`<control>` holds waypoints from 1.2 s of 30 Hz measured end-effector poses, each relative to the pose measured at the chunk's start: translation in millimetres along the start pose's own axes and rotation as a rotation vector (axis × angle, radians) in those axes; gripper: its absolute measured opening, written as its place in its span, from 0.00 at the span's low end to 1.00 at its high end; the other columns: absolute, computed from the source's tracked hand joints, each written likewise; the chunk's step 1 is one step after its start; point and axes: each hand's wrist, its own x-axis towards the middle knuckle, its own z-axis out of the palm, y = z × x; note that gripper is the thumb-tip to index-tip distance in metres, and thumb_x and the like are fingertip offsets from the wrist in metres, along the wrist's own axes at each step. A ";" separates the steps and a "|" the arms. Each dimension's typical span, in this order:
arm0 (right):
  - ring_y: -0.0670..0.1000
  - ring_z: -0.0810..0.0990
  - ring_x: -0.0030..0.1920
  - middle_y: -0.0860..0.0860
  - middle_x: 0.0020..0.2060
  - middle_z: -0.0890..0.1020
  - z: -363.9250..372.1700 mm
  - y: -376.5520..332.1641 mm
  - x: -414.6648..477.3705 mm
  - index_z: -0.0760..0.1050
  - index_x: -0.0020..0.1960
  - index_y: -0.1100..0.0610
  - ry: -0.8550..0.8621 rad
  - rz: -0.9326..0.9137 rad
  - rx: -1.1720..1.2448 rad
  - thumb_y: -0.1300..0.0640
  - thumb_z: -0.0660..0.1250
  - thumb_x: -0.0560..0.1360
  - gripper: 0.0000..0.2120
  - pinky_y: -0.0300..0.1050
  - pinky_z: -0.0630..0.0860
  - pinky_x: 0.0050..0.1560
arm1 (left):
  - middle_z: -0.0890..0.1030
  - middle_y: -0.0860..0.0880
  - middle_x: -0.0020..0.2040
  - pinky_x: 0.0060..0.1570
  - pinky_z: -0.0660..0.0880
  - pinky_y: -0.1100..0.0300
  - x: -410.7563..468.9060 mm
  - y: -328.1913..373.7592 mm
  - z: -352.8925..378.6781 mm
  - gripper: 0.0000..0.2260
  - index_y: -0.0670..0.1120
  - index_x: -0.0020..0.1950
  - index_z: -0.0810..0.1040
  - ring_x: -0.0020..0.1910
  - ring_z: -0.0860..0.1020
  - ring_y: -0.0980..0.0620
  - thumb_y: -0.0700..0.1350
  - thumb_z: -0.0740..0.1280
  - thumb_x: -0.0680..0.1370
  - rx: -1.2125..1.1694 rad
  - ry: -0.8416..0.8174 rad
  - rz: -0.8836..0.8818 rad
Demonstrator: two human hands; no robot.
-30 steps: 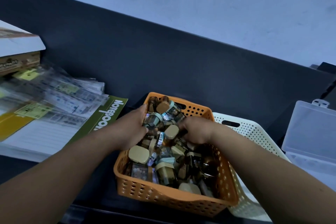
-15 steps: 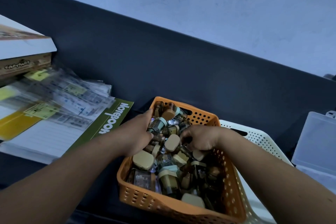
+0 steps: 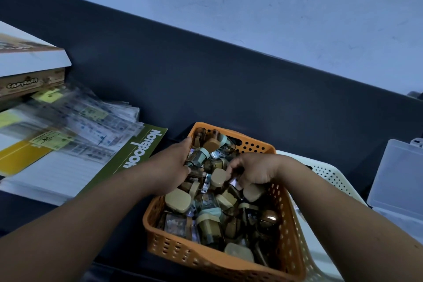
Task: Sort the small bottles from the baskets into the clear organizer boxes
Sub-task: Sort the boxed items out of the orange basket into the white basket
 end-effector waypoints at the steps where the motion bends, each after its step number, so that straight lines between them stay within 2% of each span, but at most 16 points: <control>1: 0.51 0.76 0.55 0.47 0.52 0.79 -0.2 0.5 0.4 0.79 0.54 0.49 0.014 -0.002 -0.027 0.60 0.72 0.73 0.12 0.43 0.74 0.55 | 0.52 0.52 0.79 0.68 0.57 0.62 -0.1 0.6 0.2 0.33 0.51 0.79 0.43 0.76 0.55 0.52 0.41 0.60 0.81 0.002 0.005 -0.001; 3: 0.50 0.77 0.53 0.47 0.50 0.79 -0.9 2.4 -1.5 0.78 0.49 0.47 0.090 -0.019 -0.060 0.59 0.72 0.73 0.09 0.44 0.74 0.56 | 0.54 0.51 0.79 0.65 0.59 0.64 0.4 2.1 0.9 0.32 0.51 0.79 0.44 0.75 0.57 0.51 0.40 0.60 0.81 -0.007 0.009 -0.006; 6: 0.48 0.79 0.45 0.46 0.41 0.80 -1.6 8.1 -11.1 0.76 0.41 0.47 0.308 -0.076 0.077 0.61 0.73 0.72 0.10 0.46 0.77 0.51 | 0.54 0.52 0.78 0.65 0.58 0.64 0.0 1.6 1.1 0.32 0.52 0.79 0.44 0.75 0.58 0.52 0.39 0.59 0.81 -0.042 0.009 -0.010; 9: 0.48 0.77 0.37 0.49 0.35 0.78 -2.2 15.1 -27.9 0.77 0.42 0.54 0.438 -0.139 0.303 0.65 0.71 0.73 0.07 0.45 0.77 0.40 | 0.55 0.52 0.78 0.67 0.59 0.62 0.0 0.1 2.1 0.32 0.52 0.79 0.45 0.75 0.58 0.51 0.39 0.60 0.81 -0.047 0.001 -0.004; 11: 0.50 0.77 0.36 0.52 0.35 0.79 -2.4 20.9 -40.9 0.76 0.42 0.58 0.481 -0.183 0.492 0.69 0.69 0.73 0.07 0.45 0.76 0.38 | 0.60 0.54 0.75 0.61 0.63 0.66 -0.5 0.5 1.4 0.31 0.52 0.79 0.48 0.71 0.64 0.53 0.39 0.60 0.81 -0.044 -0.002 0.008; 12: 0.49 0.76 0.36 0.52 0.35 0.78 -3.2 24.6 -48.3 0.76 0.42 0.58 0.520 -0.187 0.532 0.69 0.69 0.73 0.07 0.43 0.75 0.38 | 0.62 0.56 0.74 0.58 0.65 0.67 -0.7 1.0 0.9 0.30 0.52 0.79 0.49 0.69 0.65 0.53 0.38 0.60 0.81 -0.041 0.000 0.014; 14: 0.44 0.75 0.33 0.51 0.34 0.78 -4.4 34.3 -65.1 0.77 0.42 0.58 0.595 -0.171 0.570 0.68 0.69 0.74 0.07 0.35 0.71 0.35 | 0.63 0.52 0.75 0.56 0.66 0.64 -0.4 1.5 0.1 0.30 0.53 0.79 0.50 0.68 0.67 0.53 0.38 0.59 0.80 -0.029 0.001 0.021; 17: 0.43 0.77 0.32 0.54 0.35 0.81 -7.5 48.1 -92.3 0.77 0.45 0.61 0.687 -0.126 0.660 0.68 0.66 0.76 0.04 0.35 0.72 0.35 | 0.70 0.51 0.70 0.47 0.69 0.65 -2.9 4.7 -0.5 0.28 0.55 0.76 0.56 0.55 0.72 0.58 0.37 0.59 0.80 -0.043 -0.009 0.041; 19: 0.43 0.78 0.31 0.53 0.35 0.82 -7.5 58.6 -111.3 0.77 0.46 0.62 0.765 -0.060 0.644 0.66 0.65 0.77 0.03 0.34 0.72 0.33 | 0.73 0.55 0.62 0.40 0.68 0.70 -4.4 8.6 0.3 0.25 0.56 0.74 0.60 0.45 0.71 0.65 0.37 0.59 0.81 -0.051 -0.013 0.070; 21: 0.46 0.77 0.33 0.51 0.36 0.82 -5.8 71.0 -123.6 0.78 0.47 0.59 0.830 0.050 0.539 0.63 0.66 0.78 0.03 0.37 0.72 0.33 | 0.72 0.57 0.57 0.37 0.66 0.73 -4.9 10.4 0.2 0.25 0.56 0.74 0.60 0.42 0.69 0.67 0.37 0.59 0.81 -0.055 -0.011 0.079; 24: 0.49 0.76 0.34 0.47 0.36 0.81 -0.7 81.7 -127.6 0.79 0.49 0.55 0.869 0.237 0.294 0.59 0.66 0.78 0.03 0.44 0.71 0.35 | 0.72 0.56 0.62 0.39 0.68 0.69 -5.7 8.3 -0.9 0.26 0.56 0.75 0.58 0.45 0.71 0.64 0.38 0.60 0.80 -0.079 -0.010 0.055; 26: 0.49 0.78 0.41 0.46 0.40 0.80 1.0 76.1 -122.2 0.79 0.53 0.54 0.892 0.282 0.173 0.56 0.67 0.77 0.06 0.44 0.73 0.41 | 0.72 0.57 0.59 0.38 0.69 0.69 -5.9 6.9 -0.9 0.27 0.56 0.75 0.58 0.46 0.72 0.64 0.37 0.60 0.80 -0.097 -0.018 0.046; 28: 0.50 0.79 0.48 0.47 0.44 0.81 1.4 54.4 -111.3 0.78 0.56 0.53 0.898 0.197 0.162 0.55 0.67 0.77 0.08 0.45 0.75 0.49 | 0.71 0.57 0.58 0.37 0.68 0.70 -6.3 6.5 -0.8 0.28 0.56 0.76 0.56 0.45 0.71 0.65 0.37 0.59 0.80 -0.116 -0.020 0.045; 30: 0.50 0.79 0.53 0.49 0.50 0.81 4.8 24.4 -93.8 0.79 0.56 0.53 0.848 0.034 0.101 0.56 0.67 0.77 0.09 0.44 0.74 0.54 | 0.71 0.56 0.60 0.38 0.67 0.69 -6.0 6.9 -1.1 0.29 0.57 0.76 0.55 0.46 0.71 0.64 0.36 0.59 0.80 -0.139 -0.022 0.051; 34: 0.49 0.73 0.62 0.48 0.61 0.77 13.8 -34.5 -40.5 0.76 0.63 0.52 0.619 -0.224 -0.055 0.57 0.63 0.79 0.13 0.37 0.66 0.57 | 0.74 0.58 0.56 0.39 0.69 0.69 -3.6 3.8 -1.9 0.28 0.57 0.75 0.57 0.47 0.73 0.63 0.35 0.57 0.80 -0.166 -0.010 0.038; 36: 0.52 0.68 0.69 0.49 0.69 0.73 16.3 -49.6 -10.0 0.72 0.69 0.51 0.520 -0.277 -0.143 0.56 0.61 0.80 0.18 0.43 0.63 0.68 | 0.75 0.54 0.63 0.46 0.72 0.66 -0.7 0.2 -0.1 0.29 0.56 0.77 0.56 0.53 0.75 0.58 0.35 0.56 0.80 -0.156 0.003 0.047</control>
